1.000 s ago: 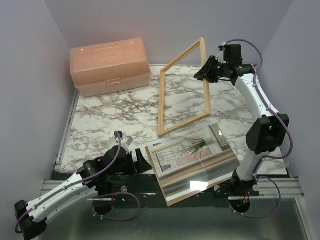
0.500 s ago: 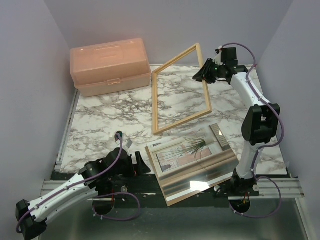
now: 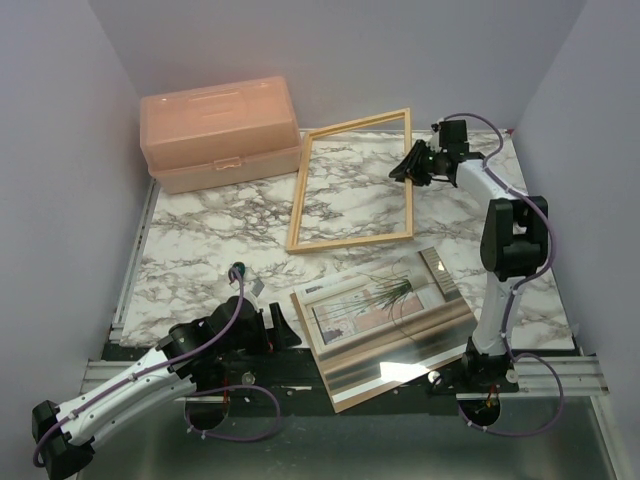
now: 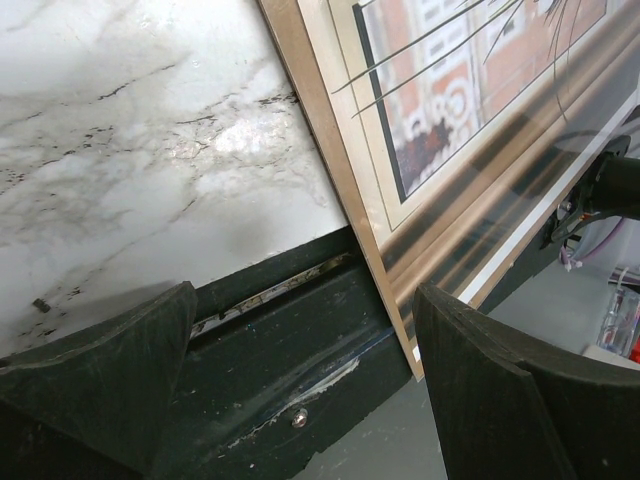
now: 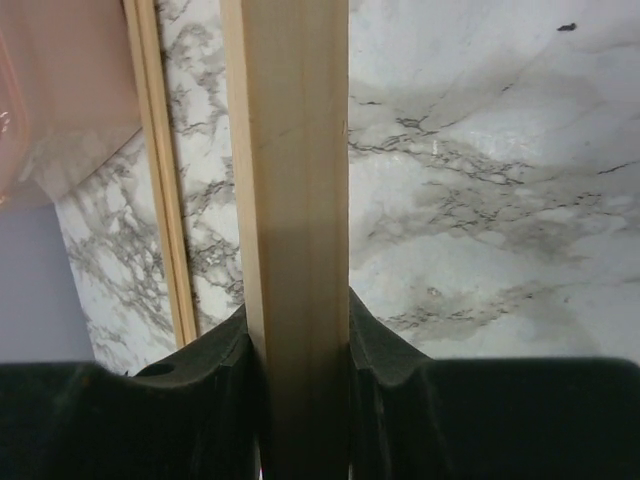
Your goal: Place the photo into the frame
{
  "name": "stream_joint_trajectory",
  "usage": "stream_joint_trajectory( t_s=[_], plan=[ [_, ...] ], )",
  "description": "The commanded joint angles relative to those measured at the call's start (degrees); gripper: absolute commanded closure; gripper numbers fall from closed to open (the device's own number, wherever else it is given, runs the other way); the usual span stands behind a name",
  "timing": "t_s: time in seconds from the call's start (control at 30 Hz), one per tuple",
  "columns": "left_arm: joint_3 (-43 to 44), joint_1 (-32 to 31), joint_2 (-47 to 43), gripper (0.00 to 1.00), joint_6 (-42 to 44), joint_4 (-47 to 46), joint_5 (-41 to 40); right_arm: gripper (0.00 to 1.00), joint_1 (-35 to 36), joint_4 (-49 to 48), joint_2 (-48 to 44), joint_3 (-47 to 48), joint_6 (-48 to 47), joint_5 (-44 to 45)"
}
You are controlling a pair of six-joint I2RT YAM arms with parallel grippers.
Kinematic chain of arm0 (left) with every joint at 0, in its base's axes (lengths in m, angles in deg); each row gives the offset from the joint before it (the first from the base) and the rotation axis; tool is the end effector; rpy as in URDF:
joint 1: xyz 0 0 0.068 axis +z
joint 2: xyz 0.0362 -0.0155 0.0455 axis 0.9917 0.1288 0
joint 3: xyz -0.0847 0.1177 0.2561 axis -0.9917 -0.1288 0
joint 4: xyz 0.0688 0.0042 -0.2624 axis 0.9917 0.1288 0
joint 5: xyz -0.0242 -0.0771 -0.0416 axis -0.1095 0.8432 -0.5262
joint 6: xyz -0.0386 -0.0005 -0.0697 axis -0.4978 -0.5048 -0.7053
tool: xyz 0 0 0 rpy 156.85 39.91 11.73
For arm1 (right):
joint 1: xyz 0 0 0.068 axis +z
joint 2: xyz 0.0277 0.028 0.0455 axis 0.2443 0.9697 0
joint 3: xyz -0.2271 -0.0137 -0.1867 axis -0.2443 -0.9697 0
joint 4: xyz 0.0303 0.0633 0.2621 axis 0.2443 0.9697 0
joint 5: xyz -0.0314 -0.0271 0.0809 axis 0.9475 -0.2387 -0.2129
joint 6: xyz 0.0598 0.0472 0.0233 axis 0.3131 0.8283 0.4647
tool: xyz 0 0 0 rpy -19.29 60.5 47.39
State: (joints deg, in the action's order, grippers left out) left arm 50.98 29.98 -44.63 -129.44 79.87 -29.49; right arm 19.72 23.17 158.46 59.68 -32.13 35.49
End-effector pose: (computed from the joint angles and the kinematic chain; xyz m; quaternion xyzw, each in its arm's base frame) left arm 0.0654 -0.0946 0.1402 -0.0607 0.9128 -0.3582 0.1866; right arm 0.5020 0.0794 0.2185 0.1303 0.8923 0.3225 0.2877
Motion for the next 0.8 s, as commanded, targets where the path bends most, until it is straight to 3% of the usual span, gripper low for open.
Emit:
stream_joint_trajectory(
  t_s=[0.0, 0.2, 0.33, 0.63, 0.77],
  plan=[
    [-0.60, 0.06, -0.16, 0.08, -0.56, -0.77, -1.10, 0.67, -0.48, -0.56, 3.91, 0.01, -2.44, 6.50],
    [-0.43, 0.04, 0.49, 0.08, -0.56, -1.03, -0.87, 0.53, -0.75, 1.83, 8.99, 4.96, -5.27, 7.15],
    [-0.45, 0.06, 0.70, 0.08, -0.69, -1.23, -0.82, 0.39, -0.75, 3.88, 10.18, 7.25, -6.93, 10.13],
    [-0.25, 0.06, 1.06, 0.08, -0.93, -1.80, -0.60, 0.08, -0.75, 5.48, 4.21, 4.52, -9.83, 20.36],
    [-0.25, 0.07, 1.16, 0.08, -1.00, -2.50, -0.46, 0.06, -0.58, 6.36, -0.12, -0.05, -10.53, 24.25]
  ],
)
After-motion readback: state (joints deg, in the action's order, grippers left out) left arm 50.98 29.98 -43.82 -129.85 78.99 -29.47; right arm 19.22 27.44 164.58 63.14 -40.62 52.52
